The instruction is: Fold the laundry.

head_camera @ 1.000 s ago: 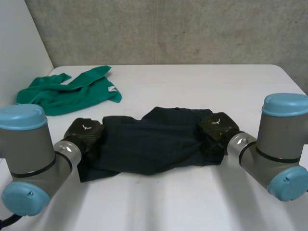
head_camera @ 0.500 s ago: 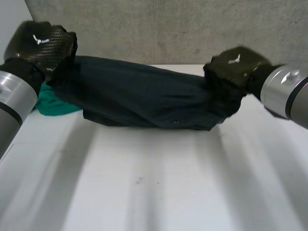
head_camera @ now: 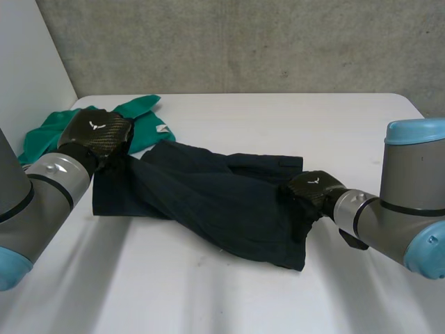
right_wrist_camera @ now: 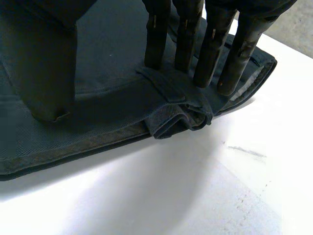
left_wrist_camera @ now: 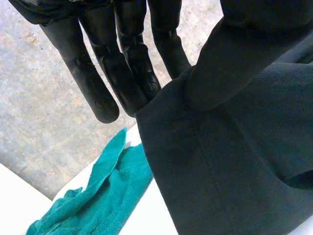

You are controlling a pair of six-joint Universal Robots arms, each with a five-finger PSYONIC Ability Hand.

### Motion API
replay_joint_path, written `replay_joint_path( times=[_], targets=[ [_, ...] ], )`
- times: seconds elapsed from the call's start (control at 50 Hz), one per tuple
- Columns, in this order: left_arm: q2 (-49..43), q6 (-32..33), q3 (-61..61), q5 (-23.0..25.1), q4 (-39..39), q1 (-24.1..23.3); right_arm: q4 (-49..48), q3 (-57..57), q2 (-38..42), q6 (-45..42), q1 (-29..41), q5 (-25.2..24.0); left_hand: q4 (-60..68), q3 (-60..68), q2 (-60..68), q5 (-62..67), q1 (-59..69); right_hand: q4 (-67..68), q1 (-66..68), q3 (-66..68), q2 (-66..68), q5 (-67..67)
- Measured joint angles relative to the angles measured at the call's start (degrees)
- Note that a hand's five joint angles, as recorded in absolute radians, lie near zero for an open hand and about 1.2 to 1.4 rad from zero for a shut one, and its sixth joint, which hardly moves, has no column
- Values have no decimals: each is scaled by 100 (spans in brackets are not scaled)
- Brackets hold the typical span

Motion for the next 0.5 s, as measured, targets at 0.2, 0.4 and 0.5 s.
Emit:
replay_joint_path(
  times=[0.2, 0.4, 0.5],
  targets=[
    [15, 10, -2, 4, 4, -11, 173, 185, -393, 615, -15, -95, 0, 0, 0, 0, 0, 2040, 1844, 2151, 2133, 1920],
    [25, 10, -11, 3, 5, -39, -96, 539, -846, 1166, -178, -475, 0, 0, 0, 0, 0, 3998, 3164, 3967, 3887, 3866],
    [26, 6, -16, 3, 4, -48, -124, 657, -897, 1189, -211, -619, 0, 0, 0, 0, 0, 3445, 2768, 3449, 3330, 3436]
  ],
)
